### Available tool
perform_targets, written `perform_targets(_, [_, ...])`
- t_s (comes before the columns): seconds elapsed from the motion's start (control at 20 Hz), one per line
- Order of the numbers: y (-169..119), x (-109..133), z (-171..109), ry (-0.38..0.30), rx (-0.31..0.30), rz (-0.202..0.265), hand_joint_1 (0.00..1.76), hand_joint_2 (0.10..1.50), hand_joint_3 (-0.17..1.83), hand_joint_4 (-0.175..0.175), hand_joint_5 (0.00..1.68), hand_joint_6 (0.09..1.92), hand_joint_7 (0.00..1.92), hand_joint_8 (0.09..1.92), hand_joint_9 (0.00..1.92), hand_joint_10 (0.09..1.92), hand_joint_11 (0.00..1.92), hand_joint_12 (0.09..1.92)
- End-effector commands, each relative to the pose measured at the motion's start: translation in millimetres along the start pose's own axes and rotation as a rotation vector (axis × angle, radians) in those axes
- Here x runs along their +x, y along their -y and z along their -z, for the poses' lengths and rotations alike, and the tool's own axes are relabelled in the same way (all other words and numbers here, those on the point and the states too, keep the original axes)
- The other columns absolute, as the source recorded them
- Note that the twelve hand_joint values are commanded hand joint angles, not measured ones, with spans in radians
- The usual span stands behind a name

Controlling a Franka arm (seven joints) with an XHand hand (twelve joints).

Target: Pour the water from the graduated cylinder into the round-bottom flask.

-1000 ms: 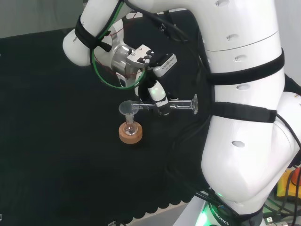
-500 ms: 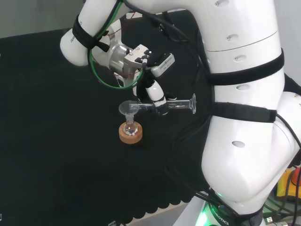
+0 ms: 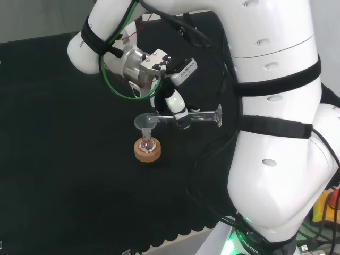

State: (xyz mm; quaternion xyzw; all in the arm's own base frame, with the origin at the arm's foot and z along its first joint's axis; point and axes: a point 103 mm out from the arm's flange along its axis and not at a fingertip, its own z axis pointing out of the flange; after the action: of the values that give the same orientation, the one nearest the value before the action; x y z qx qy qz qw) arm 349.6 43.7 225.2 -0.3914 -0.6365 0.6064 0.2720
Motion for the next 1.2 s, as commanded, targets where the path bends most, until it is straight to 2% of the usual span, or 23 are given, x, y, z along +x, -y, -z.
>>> perform_targets(0.05, [-2.7,-0.2,-0.6,0.007,0.003,-0.004,1.25,1.16,0.00,-0.175,0.89,1.14,0.93,1.13,1.47,0.11,1.26,0.72])
perform_targets(0.4, [-4.4,1.3,1.9,0.001,-0.020,-0.001,1.25,1.15,0.00,-0.175,0.89,1.14,0.93,1.12,1.47,0.11,1.26,0.72])
perform_targets(0.7, [-0.6,0.2,1.8,-0.003,-0.070,0.007,1.25,1.15,0.00,-0.175,0.89,1.14,0.93,1.12,1.47,0.11,1.26,0.71])
perform_targets(1.1, [0.3,-1.1,-0.9,-0.002,-0.092,0.016,1.25,1.15,0.00,-0.175,0.89,1.14,0.93,1.12,1.47,0.11,1.27,0.71])
perform_targets(1.2, [2.3,-1.5,-0.6,-0.002,-0.124,0.025,1.25,1.15,0.00,-0.175,0.89,1.14,0.93,1.12,1.47,0.11,1.27,0.71])
